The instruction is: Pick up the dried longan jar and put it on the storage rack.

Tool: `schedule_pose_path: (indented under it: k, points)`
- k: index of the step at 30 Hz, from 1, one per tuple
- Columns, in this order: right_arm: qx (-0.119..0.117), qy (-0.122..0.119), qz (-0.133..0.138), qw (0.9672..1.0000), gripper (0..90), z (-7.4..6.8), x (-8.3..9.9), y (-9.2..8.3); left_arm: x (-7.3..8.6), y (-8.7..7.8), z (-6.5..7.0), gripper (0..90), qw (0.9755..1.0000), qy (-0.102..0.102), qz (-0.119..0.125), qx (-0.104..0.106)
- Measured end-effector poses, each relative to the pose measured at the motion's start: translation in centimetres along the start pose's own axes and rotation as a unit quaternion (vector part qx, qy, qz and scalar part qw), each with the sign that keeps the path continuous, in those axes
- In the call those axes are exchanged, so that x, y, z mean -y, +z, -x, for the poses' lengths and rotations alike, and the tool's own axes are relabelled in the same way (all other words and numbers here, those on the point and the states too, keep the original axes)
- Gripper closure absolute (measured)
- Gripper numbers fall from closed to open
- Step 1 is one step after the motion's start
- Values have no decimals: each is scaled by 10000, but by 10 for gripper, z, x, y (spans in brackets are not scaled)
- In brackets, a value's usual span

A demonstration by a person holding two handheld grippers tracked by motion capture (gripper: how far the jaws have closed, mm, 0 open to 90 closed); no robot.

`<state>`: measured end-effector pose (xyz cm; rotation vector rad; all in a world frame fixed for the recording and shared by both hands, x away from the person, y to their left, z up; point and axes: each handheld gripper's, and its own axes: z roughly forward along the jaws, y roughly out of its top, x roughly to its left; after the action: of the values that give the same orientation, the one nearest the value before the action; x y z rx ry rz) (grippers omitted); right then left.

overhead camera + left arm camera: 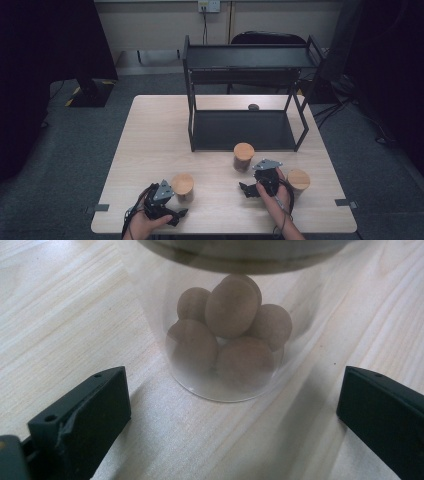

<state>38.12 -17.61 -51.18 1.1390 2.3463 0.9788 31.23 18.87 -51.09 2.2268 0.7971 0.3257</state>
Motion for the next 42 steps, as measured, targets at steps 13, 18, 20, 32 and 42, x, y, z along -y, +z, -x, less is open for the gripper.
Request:
schedule_pose_path:
  k: [13, 18, 20, 32, 42]
  points:
    - [3, -2, 2, 10000, 0, 0, 0, 0, 0, -2, -2, 31, 9996, -262, 127, -64]
    - [1, 0, 3, 10000, 0, 0, 0, 0, -2, -3, -2, 31, 9990, -360, 253, -67]
    - [1, 0, 4, 10000, 0, 0, 0, 0, -2, -3, -2, 31, 9989, -380, 281, -50]
    - [2, 1, 4, 10000, 0, 0, 0, 0, -5, -3, -3, 36, 9981, -483, 380, -36]
    - [4, 1, 2, 10000, 0, 0, 0, 0, -9, 1, -4, 43, 9979, -475, 449, 35]
